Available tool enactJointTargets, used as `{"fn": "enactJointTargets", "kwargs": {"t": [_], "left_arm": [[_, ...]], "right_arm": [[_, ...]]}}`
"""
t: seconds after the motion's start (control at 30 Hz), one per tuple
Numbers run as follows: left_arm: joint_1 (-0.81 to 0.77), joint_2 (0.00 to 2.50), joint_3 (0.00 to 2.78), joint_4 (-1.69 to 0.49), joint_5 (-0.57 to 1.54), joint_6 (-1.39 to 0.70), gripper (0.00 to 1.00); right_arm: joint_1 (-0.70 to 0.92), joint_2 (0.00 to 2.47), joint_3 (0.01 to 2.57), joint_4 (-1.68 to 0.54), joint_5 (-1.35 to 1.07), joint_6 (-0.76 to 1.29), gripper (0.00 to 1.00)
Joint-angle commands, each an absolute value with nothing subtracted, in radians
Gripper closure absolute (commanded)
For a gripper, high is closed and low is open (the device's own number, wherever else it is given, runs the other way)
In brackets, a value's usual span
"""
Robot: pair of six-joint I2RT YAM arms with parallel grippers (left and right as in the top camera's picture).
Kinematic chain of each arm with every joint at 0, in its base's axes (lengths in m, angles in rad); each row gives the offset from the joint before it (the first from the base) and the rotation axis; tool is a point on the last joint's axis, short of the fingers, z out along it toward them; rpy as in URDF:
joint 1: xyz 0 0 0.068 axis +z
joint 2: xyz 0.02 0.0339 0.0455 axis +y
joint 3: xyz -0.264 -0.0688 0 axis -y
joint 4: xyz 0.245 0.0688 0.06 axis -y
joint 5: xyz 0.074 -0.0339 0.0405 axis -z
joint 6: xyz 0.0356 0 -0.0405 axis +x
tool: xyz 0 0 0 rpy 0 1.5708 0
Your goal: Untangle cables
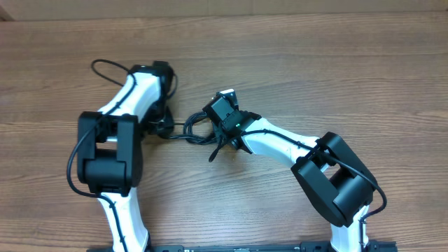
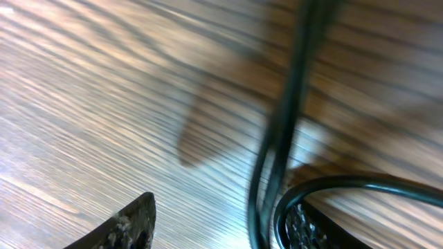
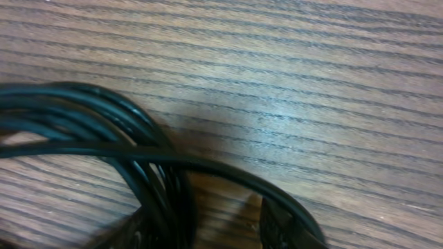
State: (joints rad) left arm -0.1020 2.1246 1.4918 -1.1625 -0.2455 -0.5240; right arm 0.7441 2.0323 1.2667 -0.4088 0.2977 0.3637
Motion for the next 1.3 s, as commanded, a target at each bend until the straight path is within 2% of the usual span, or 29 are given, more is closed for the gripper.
{"fn": "enactJointTargets", "kwargs": {"t": [0.0, 0.3, 0.6, 0.87, 1.0, 1.27], "left_arm": [[0.022, 2.171, 1.461, -1.163, -0.327, -0.564, 0.39], [0.213, 2.171, 1.461, -1.165, -0.059, -0.493, 0.39], [0.313, 2.171, 1.461, -1.151, 0.046, -0.467, 0.34], [0.301, 2.171, 1.46, -1.147, 0.011, -0.468, 0.31], [0.274, 2.171, 1.459, -1.144, -0.005, -0.473, 0.3], [0.103, 2.171, 1.456, -1.132, -0.159, -0.476, 0.29]], "right_arm": [[0.727, 2.045, 1.264, -0.42, 0.366, 0.365, 0.61], [0.727, 2.045, 1.264, -0.42, 0.366, 0.366, 0.6], [0.727, 2.045, 1.264, -0.423, 0.372, 0.367, 0.6], [0.727, 2.045, 1.264, -0.443, 0.456, 0.458, 0.6], [0.727, 2.041, 1.267, -0.464, 0.507, 0.502, 0.53], [0.727, 2.025, 1.279, -0.526, 0.567, 0.502, 0.52]]}}
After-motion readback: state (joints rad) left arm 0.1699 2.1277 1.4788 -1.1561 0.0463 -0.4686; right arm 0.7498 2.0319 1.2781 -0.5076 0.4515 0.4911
